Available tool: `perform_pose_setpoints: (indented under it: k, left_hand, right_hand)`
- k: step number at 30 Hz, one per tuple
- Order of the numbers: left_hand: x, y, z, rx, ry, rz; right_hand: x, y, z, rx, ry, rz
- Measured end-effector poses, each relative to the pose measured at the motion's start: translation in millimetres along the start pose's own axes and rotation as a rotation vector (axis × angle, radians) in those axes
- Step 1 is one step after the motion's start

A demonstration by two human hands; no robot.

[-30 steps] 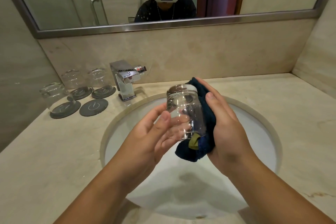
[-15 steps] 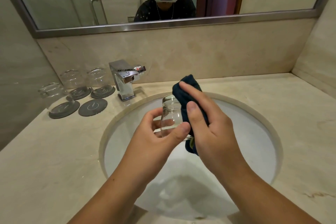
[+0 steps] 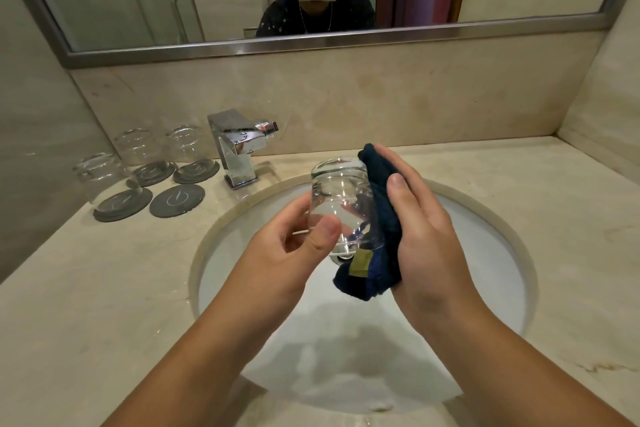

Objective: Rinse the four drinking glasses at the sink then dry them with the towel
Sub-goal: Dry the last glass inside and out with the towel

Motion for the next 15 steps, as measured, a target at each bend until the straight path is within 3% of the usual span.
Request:
perform_pose_setpoints:
  k: [8, 11, 15]
  left_hand:
    - [-3.6, -2.7, 12.1, 0.096, -0.204, -0.076]
    - [-1.8, -3.2, 9.8, 0.056, -0.188, -0.087]
    - [-6.5, -2.1, 0.7, -0.015, -0.371, -0.012]
  right_hand:
    - [-13.0, -18.6, 11.7, 0.360, -0.514, -0.007]
    - [-14.0, -16.6, 11.2, 0.339, -0.431, 0.001]
    - [-7.4, -3.9, 3.4, 0.076, -0.075, 0.033]
Point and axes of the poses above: each hand's wrist, its own y-axis towards the middle knuckle, its own x-axis out of the back of the hand, z = x × y, the point moved 6 cm from there along y, towards the middle knuckle, and after that the axes turned 14 degrees about -x, right-handed, at the moved point
